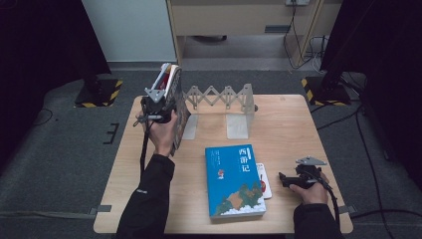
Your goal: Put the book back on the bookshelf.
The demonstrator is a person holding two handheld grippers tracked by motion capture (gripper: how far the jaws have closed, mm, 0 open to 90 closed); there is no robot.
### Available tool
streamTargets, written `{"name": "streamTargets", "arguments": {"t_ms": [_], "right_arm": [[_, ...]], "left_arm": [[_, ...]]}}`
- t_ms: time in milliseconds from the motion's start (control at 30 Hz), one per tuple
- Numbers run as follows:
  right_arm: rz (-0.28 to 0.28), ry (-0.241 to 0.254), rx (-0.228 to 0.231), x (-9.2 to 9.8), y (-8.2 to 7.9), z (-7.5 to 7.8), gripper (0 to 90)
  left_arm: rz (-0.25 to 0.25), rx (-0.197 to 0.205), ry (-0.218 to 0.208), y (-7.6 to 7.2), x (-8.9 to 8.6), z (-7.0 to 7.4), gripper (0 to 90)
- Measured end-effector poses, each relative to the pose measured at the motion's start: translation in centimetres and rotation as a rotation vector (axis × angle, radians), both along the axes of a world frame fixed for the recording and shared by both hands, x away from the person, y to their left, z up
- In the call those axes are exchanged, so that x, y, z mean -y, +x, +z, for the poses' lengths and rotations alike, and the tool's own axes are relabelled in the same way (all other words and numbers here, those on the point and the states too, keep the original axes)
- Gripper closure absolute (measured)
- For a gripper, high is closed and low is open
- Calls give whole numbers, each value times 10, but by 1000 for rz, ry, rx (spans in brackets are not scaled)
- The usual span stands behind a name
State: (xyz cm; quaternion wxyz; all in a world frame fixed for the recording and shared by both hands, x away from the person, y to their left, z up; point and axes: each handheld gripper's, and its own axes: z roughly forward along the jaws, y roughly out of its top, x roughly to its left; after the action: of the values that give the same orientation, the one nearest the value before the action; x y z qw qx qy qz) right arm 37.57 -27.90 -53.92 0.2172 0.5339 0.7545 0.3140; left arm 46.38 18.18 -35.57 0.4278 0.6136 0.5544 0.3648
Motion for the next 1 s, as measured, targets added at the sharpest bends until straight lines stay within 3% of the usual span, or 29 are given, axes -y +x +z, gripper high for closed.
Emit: {"name": "streamTargets", "arguments": {"t_ms": [333, 467, 600, 733, 1000], "right_arm": [[0, 0, 0, 0, 0, 0, 19], [0, 0, 0, 0, 0, 0, 19], [-1, 0, 0, 0, 0, 0, 18], [0, -1, -2, 0, 0, 0, 15], [0, 0, 0, 0, 0, 0, 6]], "left_arm": [[-78, 44, -41, -28, -5, 1, 511], [-111, 56, -66, -38, -11, 0, 491], [-181, 78, -100, -46, -19, -4, 451], [-223, 78, -140, -55, -24, -6, 445], [-303, 63, -164, -80, -28, -13, 418]]}}
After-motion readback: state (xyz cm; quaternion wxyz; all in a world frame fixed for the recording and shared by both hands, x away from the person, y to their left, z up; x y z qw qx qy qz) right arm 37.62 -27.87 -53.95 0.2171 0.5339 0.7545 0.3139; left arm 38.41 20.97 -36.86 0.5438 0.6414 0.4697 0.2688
